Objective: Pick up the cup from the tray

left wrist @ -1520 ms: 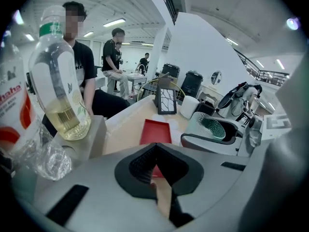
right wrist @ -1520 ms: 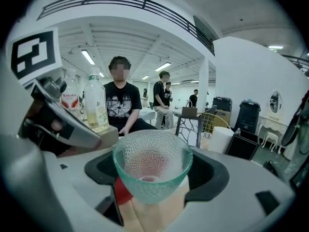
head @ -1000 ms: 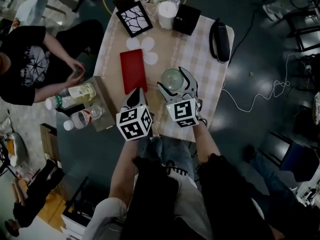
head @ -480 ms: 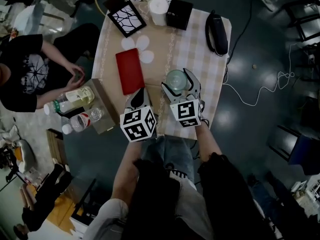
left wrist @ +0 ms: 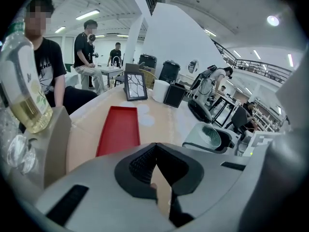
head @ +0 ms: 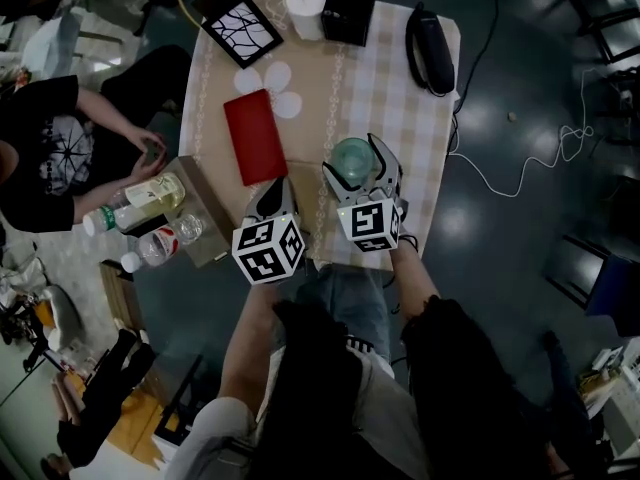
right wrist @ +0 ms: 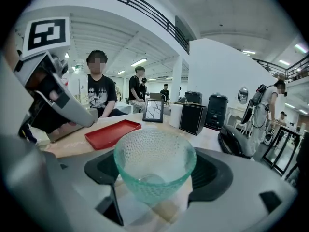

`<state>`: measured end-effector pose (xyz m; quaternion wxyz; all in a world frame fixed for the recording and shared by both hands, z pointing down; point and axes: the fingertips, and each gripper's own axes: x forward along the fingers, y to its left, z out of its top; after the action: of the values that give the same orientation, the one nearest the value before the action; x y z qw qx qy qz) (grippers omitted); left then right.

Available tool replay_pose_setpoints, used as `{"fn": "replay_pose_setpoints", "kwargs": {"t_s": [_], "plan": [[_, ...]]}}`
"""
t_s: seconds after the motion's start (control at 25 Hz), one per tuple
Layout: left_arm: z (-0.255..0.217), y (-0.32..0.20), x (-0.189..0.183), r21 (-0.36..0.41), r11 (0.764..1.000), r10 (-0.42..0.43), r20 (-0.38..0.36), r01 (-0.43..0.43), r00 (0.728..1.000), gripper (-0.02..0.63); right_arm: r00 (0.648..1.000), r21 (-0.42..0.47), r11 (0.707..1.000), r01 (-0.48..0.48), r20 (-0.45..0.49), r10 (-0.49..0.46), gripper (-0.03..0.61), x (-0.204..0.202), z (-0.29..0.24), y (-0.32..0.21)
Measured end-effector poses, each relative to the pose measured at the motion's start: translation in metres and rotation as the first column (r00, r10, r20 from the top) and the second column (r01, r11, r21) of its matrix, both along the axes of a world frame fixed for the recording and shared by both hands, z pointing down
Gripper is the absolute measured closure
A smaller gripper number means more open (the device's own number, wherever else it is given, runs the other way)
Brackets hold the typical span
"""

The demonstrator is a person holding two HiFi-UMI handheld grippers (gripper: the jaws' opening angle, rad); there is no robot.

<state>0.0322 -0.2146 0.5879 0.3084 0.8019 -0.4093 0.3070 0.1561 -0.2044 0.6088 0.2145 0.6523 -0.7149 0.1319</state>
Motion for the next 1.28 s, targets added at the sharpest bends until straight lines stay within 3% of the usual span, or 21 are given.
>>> {"fn": "replay_pose_setpoints", "kwargs": {"t_s": [0.16, 0.36, 0.84, 1.28], "plan": [[0.005, 0.008, -0.004, -0.016, 1.000, 0.011, 0.011, -0.011, 1.000, 0.607, 0.998, 0.025, 0.999, -0.030, 0.061, 0.028, 0.169, 0.004, -0.007, -0.001], [0.009, 0.014, -0.014, -0.026, 1.000, 0.002, 0.026, -0.001, 1.000, 0.607, 0.996, 0.039, 0.999, 0.011, 0.084, -0.014, 0.149, -0.001, -0.020, -0.003], [-0.051, 0.009, -0.014, 0.083, 0.996, 0.019, -0.065, -0.013, 0.998, 0.607, 0.988, 0.100, 0.993, -0.069, 0.144, 0.054, 0.146, -0.009, -0.094, 0.017], [-0.085, 0.033, -0.036, 0.140, 0.990, 0.020, -0.125, -0.003, 0.992, 0.607, 0.985, 0.025, 0.999, -0.020, 0.170, 0.015, 0.149, -0.042, -0.130, 0.050]]}}
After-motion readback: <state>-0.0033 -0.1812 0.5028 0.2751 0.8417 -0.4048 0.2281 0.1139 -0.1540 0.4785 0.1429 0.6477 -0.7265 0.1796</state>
